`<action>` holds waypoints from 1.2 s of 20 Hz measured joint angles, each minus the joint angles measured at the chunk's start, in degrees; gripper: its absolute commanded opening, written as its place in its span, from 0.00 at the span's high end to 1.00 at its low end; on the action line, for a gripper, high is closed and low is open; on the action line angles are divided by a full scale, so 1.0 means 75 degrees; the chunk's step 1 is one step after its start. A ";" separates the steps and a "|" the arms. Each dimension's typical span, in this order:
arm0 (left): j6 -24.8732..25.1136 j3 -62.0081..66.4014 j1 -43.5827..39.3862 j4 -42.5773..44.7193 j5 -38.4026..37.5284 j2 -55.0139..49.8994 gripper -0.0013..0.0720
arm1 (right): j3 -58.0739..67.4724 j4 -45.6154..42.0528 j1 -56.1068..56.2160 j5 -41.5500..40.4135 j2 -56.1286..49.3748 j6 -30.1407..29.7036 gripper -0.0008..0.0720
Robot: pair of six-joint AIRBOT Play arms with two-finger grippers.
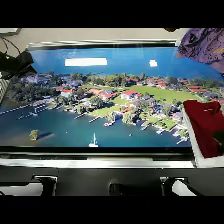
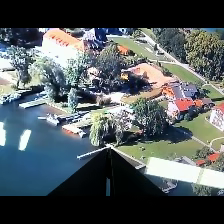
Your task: Fold the clothes and pants, and hang the long-sleeved shirts on hangers.
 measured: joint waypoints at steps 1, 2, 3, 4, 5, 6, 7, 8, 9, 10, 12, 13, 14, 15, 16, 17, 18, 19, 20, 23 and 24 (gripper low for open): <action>-0.0003 0.0000 0.0000 0.0000 0.0003 0.0000 0.96 | -0.0093 -0.0076 0.0000 -0.0052 0.0000 0.0000 0.95; 0.0000 0.0000 0.0000 0.0000 0.0003 0.0000 0.96 | -0.0163 -0.0143 0.0000 -0.0079 0.0000 0.0000 0.95; 0.0000 0.0000 0.0000 -0.0003 0.0003 0.0000 0.96 | -0.0227 -0.0204 0.0000 -0.0093 0.0000 0.0000 0.96; -0.0003 0.0000 0.0000 -0.0003 0.0003 0.0000 0.96 | -0.0271 -0.0259 0.0000 -0.0122 0.0000 0.0003 0.95; -0.0003 0.0000 0.0000 0.0000 0.0003 0.0000 0.96 | -0.0309 -0.0315 0.0000 -0.0137 0.0000 0.0006 0.95; -0.0003 0.0000 0.0000 -0.0003 0.0003 0.0000 0.96 | -0.0332 -0.0370 0.0000 -0.0140 0.0000 0.0023 0.87; -0.0003 0.0000 0.0000 -0.0003 0.0003 0.0000 0.96 | -0.0350 -0.0460 0.0000 -0.0140 0.0000 0.0041 0.83; -0.0003 0.0000 0.0000 -0.0003 0.0003 0.0000 0.96 | -0.0364 -0.0560 0.0000 -0.0128 0.0000 0.0087 0.76; -0.0003 0.0000 0.0000 0.0000 0.0003 0.0000 0.96 | -0.0373 -0.0697 0.0000 -0.0076 0.0000 0.0093 0.67; -0.0003 0.0000 -0.0006 -0.0003 0.0003 0.0000 0.96 | -0.0379 -0.0804 0.0000 -0.0050 0.0000 0.0096 0.56; 0.0000 0.0000 -0.0020 0.0000 0.0003 0.0000 0.96 | -0.0388 -0.1020 0.0000 0.0114 0.0000 0.0149 0.47; -0.0003 0.0000 -0.0038 0.0000 0.0003 0.0000 0.96 | -0.0388 -0.1107 0.0000 0.0195 0.0000 0.0154 0.47; 0.0000 0.0000 -0.0052 0.0000 0.0000 0.0000 0.96 | -0.0373 -0.1145 0.0000 0.0274 0.0003 0.0166 0.47; 0.0003 0.0000 -0.0067 -0.0003 0.0003 0.0000 0.96 | -0.0318 -0.1137 0.0000 0.0294 0.0015 0.0175 0.47; 0.0012 0.0000 -0.0076 0.0000 0.0003 0.0000 0.96 | -0.0204 -0.0970 0.0003 0.0254 0.0038 0.0143 0.47; 0.0020 0.0000 -0.0079 0.0000 0.0003 0.0000 0.96 | -0.0006 -0.0606 0.0017 0.0119 0.0067 0.0015 0.53; 0.0058 0.0000 -0.0087 0.0000 0.0000 0.0000 0.96 | 0.0251 -0.0134 0.0070 -0.0128 0.0099 -0.0198 0.60; 0.0119 0.0000 -0.0090 0.0000 -0.0017 0.0000 0.96 | 0.0586 0.0469 0.0198 -0.0463 0.0125 -0.0478 0.65; 0.0172 0.0000 -0.0090 0.0000 -0.0076 0.0003 0.96 | 0.0915 0.1055 0.0399 -0.0793 0.0143 -0.0743 0.74; 0.0510 -0.0035 -0.0096 0.0009 -0.0323 0.0099 0.96 | 0.1836 0.2655 0.1696 -0.1696 0.0172 -0.1603 0.95; 0.0600 -0.0125 -0.0096 0.0050 -0.0373 0.0195 0.96 | 0.2028 0.3048 0.2352 -0.1947 0.0178 -0.1816 0.95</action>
